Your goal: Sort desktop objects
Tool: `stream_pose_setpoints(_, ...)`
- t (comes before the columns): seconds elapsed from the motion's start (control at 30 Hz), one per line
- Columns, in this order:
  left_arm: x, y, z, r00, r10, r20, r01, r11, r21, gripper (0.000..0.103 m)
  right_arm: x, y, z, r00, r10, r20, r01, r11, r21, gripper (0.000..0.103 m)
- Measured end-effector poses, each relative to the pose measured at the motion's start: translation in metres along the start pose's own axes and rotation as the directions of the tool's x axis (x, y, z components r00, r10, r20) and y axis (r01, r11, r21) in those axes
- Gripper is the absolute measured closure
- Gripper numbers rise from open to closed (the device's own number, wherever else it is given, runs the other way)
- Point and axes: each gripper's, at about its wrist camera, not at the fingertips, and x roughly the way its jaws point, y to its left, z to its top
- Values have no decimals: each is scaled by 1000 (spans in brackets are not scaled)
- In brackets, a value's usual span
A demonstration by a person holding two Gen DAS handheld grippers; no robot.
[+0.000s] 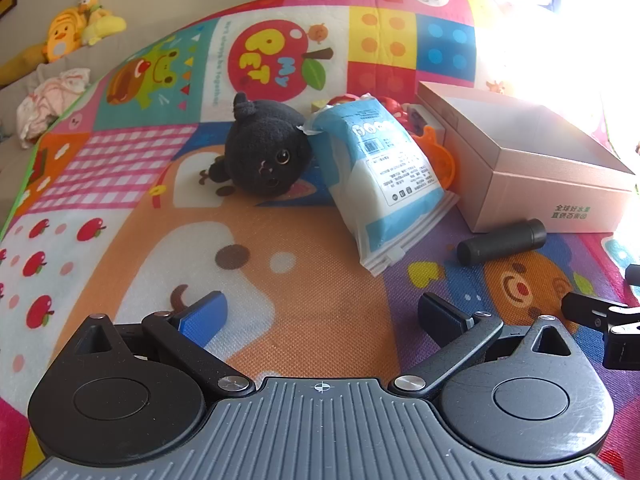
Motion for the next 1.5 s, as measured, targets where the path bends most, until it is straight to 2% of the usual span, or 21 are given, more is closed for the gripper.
stream_pose_setpoints(1.5,0,0,0,1000,1,3,-1,1000,-4,0,1,1,0,1000,2,0,-2,1000,-5,0)
